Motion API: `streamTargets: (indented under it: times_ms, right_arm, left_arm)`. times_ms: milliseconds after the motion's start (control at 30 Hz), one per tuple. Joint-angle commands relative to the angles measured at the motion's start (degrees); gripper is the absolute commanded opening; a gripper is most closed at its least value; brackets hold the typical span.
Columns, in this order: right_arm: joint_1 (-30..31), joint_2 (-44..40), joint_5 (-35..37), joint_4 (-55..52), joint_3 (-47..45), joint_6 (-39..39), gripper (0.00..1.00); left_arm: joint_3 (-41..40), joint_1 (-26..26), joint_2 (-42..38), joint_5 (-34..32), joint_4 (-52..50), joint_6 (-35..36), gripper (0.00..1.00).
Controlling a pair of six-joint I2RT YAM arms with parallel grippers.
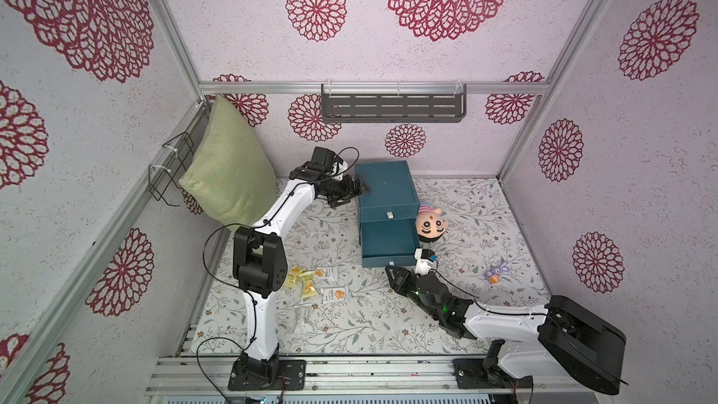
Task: Place the cookies into the drawer by color
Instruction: Open the drawer in the storage box, then pick up the cookie at the center of the board.
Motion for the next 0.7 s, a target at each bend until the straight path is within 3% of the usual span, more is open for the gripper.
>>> streamTargets:
  times_ms: [0,333,467,533,667]
  right_arm:
    - [-0.06,-3.04,-2.07,-2.74,2.0,-5.86,0.5]
    - [-0.91,-16.18,-6.72,-18.34,-1.4,-15.81,0.88]
    - [-2.71,-23.68,-7.68,-25.84,-3.22,-19.08,0.95]
    - [-4.08,-26.23,-8.69,-29.65,-3.35,-21.16,0.95]
    - [-7.7,-29.09,-11.62,-34.86,-3.7,-24.52,0.95]
  left_arm:
    - [-1.24,0.46,-2.84,-1.74,-2.3,0.71,0.97]
    - [-1.2,0.47,-14.24,-6.29,-3.42,1.81,0.97]
    - [-1.69,0.47,-20.04,-9.04,-5.53,1.74,0.97]
    - [-6.15,0.47,-24.5,-9.6,-3.92,0.55,0.97]
    - [-23.01,0.48,-36.54,-10.69,3.67,-3.8,0.97]
